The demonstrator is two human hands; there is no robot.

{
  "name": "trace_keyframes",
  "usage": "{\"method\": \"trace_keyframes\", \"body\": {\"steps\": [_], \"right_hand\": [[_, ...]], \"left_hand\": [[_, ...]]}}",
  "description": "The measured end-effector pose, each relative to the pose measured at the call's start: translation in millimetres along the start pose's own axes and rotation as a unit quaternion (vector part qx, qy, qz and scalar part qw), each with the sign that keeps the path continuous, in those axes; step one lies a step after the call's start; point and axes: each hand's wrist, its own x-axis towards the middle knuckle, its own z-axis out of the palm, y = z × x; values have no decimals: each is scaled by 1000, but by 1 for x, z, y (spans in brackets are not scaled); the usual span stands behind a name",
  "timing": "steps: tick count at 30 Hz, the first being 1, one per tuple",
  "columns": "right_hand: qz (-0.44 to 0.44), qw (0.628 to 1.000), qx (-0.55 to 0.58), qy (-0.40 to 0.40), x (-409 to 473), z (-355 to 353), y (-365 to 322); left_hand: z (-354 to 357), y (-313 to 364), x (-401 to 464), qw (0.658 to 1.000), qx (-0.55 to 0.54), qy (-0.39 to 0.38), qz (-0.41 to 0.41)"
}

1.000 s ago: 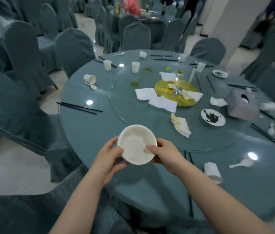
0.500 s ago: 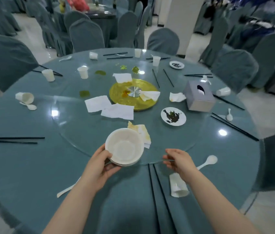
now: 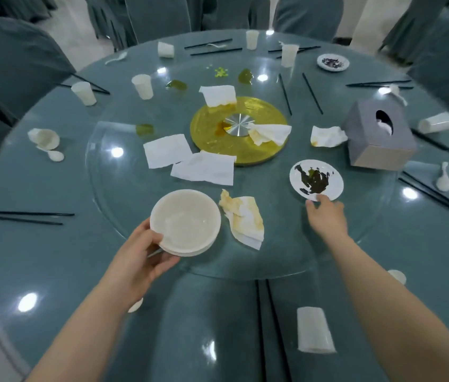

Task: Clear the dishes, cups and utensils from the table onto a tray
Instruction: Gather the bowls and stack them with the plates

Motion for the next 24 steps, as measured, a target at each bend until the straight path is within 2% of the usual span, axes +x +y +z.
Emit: {"method": "trace_keyframes", "body": {"steps": [6,13,20,24], "right_hand": [[21,995,31,91,-16,4,12],[107,969,194,107,-67,-16,28],[99,960,226,129,-142,-32,29],[107,924,345,123,-205,-30,29]], "left_hand": [[1,-8,-5,1000,-9,-7,-18],[-13,-14,-37,999,-39,-23,-19],[-52,-23,-86,996,-78,-39,2],[-81,-36,-122,995,-86,-47,11]]}}
